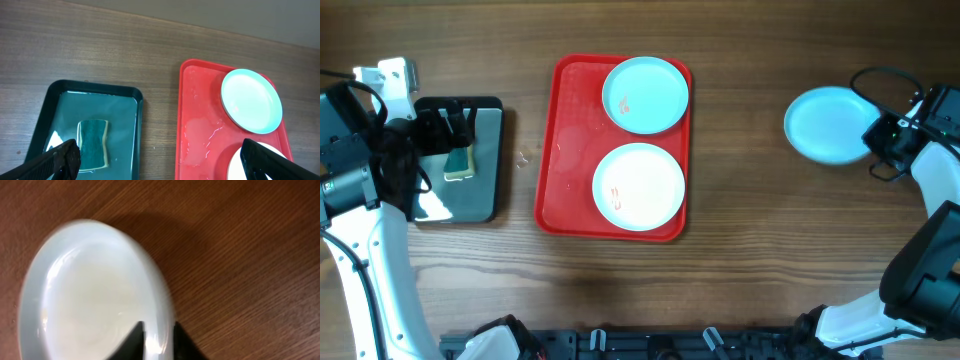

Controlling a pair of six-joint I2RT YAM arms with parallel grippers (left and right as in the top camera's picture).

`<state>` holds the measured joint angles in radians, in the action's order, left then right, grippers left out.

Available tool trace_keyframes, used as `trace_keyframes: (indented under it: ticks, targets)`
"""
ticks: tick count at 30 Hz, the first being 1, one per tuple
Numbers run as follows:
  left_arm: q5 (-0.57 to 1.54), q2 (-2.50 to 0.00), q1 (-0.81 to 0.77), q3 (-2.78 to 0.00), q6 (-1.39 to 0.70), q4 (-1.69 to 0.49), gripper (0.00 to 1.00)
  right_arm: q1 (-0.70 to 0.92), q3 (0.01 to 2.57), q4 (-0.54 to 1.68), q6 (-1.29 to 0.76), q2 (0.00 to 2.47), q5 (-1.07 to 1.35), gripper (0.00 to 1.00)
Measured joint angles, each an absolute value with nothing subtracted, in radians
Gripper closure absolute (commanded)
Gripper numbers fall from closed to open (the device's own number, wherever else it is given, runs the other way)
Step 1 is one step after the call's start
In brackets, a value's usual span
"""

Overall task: Clean dirty plates on tray and stack at the side
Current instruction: 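Release the plate and move the right gripper to the stained white plate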

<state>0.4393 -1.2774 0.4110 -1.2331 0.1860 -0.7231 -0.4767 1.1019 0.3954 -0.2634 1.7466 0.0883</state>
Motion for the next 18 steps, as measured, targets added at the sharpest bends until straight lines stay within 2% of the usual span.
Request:
trace_keyframes:
  ticks: [3, 12, 18]
  targets:
    - [0.439, -1.277, 0.411, -1.233, 0.186, -0.723, 0.00, -0.477, 1.102, 0.398, -0.269, 1.747, 0.088, 0.51]
    - [0.439, -1.277, 0.411, -1.233, 0.186, -0.727, 0.00, -0.477, 1.105, 0.474, -0.268, 1.735, 0.124, 0.51]
    - [0.439, -1.277, 0.411, -1.233, 0.186, -0.727, 0.00, -0.451, 1.187, 0.554, -0.267, 1.586, 0.189, 0.51]
